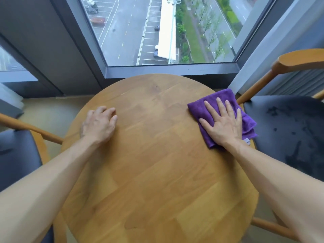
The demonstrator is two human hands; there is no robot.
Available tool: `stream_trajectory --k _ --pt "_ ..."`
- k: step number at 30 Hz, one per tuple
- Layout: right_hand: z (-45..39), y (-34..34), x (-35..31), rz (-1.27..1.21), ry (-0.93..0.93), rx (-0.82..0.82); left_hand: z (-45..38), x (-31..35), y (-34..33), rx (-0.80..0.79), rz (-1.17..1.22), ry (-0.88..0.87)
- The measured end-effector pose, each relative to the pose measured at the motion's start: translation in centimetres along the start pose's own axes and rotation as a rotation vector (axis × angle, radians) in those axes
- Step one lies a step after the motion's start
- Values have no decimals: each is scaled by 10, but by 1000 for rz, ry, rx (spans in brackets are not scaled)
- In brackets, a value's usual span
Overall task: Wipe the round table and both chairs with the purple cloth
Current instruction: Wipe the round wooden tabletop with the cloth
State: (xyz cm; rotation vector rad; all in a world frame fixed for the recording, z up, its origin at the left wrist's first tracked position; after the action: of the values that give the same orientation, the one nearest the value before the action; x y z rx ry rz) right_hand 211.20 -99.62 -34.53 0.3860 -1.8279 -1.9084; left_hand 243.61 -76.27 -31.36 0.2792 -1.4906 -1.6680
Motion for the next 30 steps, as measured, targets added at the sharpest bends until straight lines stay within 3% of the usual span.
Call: stream_trajectory --k 3,10,13,15,17,20,24,30 --pt "11 4 -48 -17 -33 -3 0 -2 16 -52 130 -51" --pt "110 28 -271 -141 320 -5 33 -5 35 51 267 -257" --pt "154 42 -320 -339 426 -12 55 -28 32 -2 414 -284" --pt "161 57 -310 -795 362 -14 71 -43 19 -83 419 -280" --pt "155 67 -275 -1136 188 48 91 -55 -3 -87 184 -272" --pt "136 78 -220 -1060 12 159 121 -53 -33 47 -121 -215" --pt "109 85 -173 -875 -34 184 150 -45 -48 192 -212 -167" --pt "106 91 -137 -725 30 196 184 6 -89 146 -192 -141"
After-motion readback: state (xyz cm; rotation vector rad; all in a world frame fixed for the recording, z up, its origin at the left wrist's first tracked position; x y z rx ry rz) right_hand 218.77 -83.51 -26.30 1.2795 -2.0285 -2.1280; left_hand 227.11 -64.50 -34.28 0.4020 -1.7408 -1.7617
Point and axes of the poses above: each hand's wrist, its own z-axis away from the middle knuckle, its own y-axis out of the back of the hand, x = y × z, the point moved 5 cm from there along -z, towards the middle knuckle, and after that the axes turned 9 degrees about z, right-handed, at the moved point
